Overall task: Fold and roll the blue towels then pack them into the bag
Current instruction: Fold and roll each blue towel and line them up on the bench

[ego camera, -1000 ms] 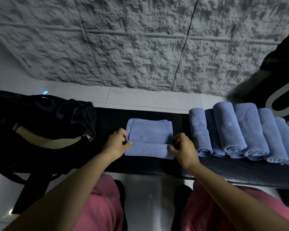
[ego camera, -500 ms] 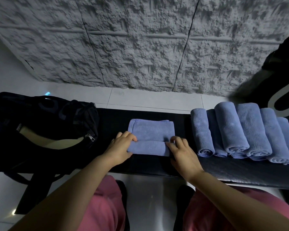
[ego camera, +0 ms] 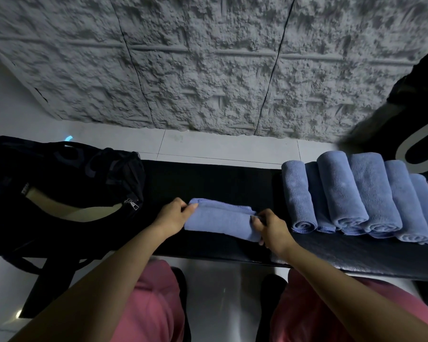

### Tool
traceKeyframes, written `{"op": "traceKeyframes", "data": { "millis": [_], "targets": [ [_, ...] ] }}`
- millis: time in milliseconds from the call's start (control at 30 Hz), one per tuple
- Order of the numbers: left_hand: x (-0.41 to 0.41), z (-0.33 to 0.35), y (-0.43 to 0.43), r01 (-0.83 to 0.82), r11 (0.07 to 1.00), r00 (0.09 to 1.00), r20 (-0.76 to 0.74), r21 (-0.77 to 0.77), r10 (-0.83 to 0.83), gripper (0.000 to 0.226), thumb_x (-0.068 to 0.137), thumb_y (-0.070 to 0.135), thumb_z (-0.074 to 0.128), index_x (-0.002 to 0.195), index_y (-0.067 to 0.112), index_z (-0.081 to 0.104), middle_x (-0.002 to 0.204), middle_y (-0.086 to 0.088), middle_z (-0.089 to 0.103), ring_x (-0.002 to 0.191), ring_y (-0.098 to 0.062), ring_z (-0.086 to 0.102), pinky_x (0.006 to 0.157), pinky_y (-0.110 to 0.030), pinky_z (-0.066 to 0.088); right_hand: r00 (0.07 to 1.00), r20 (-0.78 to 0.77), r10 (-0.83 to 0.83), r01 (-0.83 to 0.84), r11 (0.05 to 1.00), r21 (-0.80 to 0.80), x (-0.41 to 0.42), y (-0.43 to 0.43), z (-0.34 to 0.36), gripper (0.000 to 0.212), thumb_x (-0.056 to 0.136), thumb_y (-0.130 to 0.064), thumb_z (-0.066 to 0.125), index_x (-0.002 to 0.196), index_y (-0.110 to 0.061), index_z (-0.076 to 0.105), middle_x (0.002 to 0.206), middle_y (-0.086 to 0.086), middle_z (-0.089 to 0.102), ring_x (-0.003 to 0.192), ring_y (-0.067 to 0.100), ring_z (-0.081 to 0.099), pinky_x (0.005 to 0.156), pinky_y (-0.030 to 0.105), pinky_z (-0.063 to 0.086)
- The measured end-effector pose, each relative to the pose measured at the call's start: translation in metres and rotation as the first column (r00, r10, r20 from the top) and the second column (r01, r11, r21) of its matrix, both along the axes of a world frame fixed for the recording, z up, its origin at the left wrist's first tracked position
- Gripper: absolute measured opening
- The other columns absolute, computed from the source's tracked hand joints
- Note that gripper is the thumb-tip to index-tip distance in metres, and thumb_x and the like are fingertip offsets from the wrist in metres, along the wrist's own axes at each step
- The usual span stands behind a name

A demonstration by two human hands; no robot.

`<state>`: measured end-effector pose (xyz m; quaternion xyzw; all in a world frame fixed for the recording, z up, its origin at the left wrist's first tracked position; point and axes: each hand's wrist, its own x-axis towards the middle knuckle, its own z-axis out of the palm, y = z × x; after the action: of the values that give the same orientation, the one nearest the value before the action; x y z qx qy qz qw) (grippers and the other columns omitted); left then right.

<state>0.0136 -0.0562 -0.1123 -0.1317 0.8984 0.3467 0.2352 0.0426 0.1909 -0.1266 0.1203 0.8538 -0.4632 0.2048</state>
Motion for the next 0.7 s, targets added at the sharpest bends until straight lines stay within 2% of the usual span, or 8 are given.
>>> {"op": "traceKeyframes", "data": {
  "millis": [67,133,200,300,400,500,567,700],
  "targets": [
    [-0.002,0.001,-0.001,-0.155,0.984,0.988,-0.041,-0.092,0.152,0.062,0.09,0.061,0.037,0.1,0.003,0.054,0.091,-0.014,0.061,0.078,-0.025,0.059,0.065,-0.032,0.045,0.997,0.064,-0.044,0.045,0.999,-0.017,-0.001,0.0,-0.001,0.019,0.098,-0.025,0.048,0.102,-0.006,0.05,0.066,0.007,0.057,0.045,0.012,0.052,0.038,0.018,0.04],
    [0.0,0.006,-0.003,-0.27,0.961,0.961,0.043,-0.056,0.272,0.079,0.086,0.071,0.028,0.091,-0.002,0.06,0.078,-0.016,0.064,0.063,-0.028,0.061,0.055,-0.028,0.045,0.988,0.139,-0.075,0.081,0.996,-0.043,-0.003,-0.001,0.0,0.019,0.098,-0.024,0.046,0.099,-0.006,0.05,0.059,0.008,0.055,0.042,0.012,0.051,0.038,0.02,0.041],
    [0.004,0.011,-0.002,-0.35,0.923,0.911,0.288,0.159,0.295,0.087,0.081,0.077,0.03,0.091,-0.003,0.063,0.076,-0.018,0.069,0.058,-0.025,0.065,0.054,-0.027,0.049,0.972,0.218,-0.085,0.106,0.991,-0.087,-0.003,-0.001,0.002,0.023,0.099,-0.025,0.045,0.094,-0.004,0.052,0.056,0.009,0.053,0.042,0.013,0.051,0.039,0.021,0.041],
    [0.002,0.015,-0.001,-0.509,0.729,0.822,0.509,0.458,0.255,0.082,0.072,0.076,0.048,0.106,0.003,0.061,0.102,-0.021,0.069,0.087,-0.029,0.07,0.076,-0.036,0.057,0.947,0.314,-0.062,0.117,0.98,-0.159,-0.002,-0.002,0.004,0.029,0.1,-0.026,0.044,0.085,-0.003,0.053,0.053,0.009,0.049,0.045,0.015,0.048,0.041,0.022,0.04],
    [-0.003,0.013,0.002,-0.528,0.61,0.835,0.493,0.591,0.245,0.06,0.073,0.056,0.068,0.11,0.009,0.066,0.11,-0.013,0.069,0.1,-0.025,0.067,0.085,-0.036,0.055,0.933,0.36,-0.01,0.087,0.976,-0.198,0.002,-0.002,0.007,0.029,0.099,-0.026,0.045,0.085,-0.003,0.054,0.053,0.008,0.05,0.043,0.014,0.047,0.043,0.023,0.041],
    [-0.003,0.01,0.007,-0.418,0.674,0.896,0.397,0.609,0.197,0.044,0.078,0.026,0.075,0.117,0.011,0.062,0.117,-0.013,0.066,0.103,-0.023,0.066,0.081,-0.031,0.055,0.915,0.397,0.073,0.037,0.965,-0.261,0.006,0.001,0.015,0.025,0.098,-0.025,0.047,0.086,-0.004,0.055,0.055,0.006,0.053,0.043,0.011,0.049,0.046,0.022,0.042],
    [-0.005,0.013,0.005,-0.39,0.683,0.916,0.332,0.618,0.223,0.042,0.078,0.02,0.074,0.117,0.014,0.061,0.115,-0.012,0.066,0.104,-0.023,0.065,0.084,-0.033,0.054,0.92,0.372,0.121,0.0,0.951,-0.309,0.006,0.003,0.022,0.025,0.093,-0.032,0.054,0.09,-0.007,0.058,0.061,0.003,0.058,0.053,0.012,0.054,0.05,0.022,0.042],
    [-0.008,0.035,-0.003,-0.303,0.508,0.953,0.253,0.806,0.167,0.038,0.08,0.022,0.069,0.116,0.014,0.06,0.113,-0.009,0.067,0.106,-0.022,0.065,0.083,-0.032,0.052,0.943,0.308,-0.123,0.23,0.913,-0.338,-0.002,0.011,0.036,0.053,0.079,-0.068,0.052,0.092,-0.017,0.06,0.086,0.0,0.069,0.084,0.016,0.063,0.073,0.032,0.05]
  ]
}}
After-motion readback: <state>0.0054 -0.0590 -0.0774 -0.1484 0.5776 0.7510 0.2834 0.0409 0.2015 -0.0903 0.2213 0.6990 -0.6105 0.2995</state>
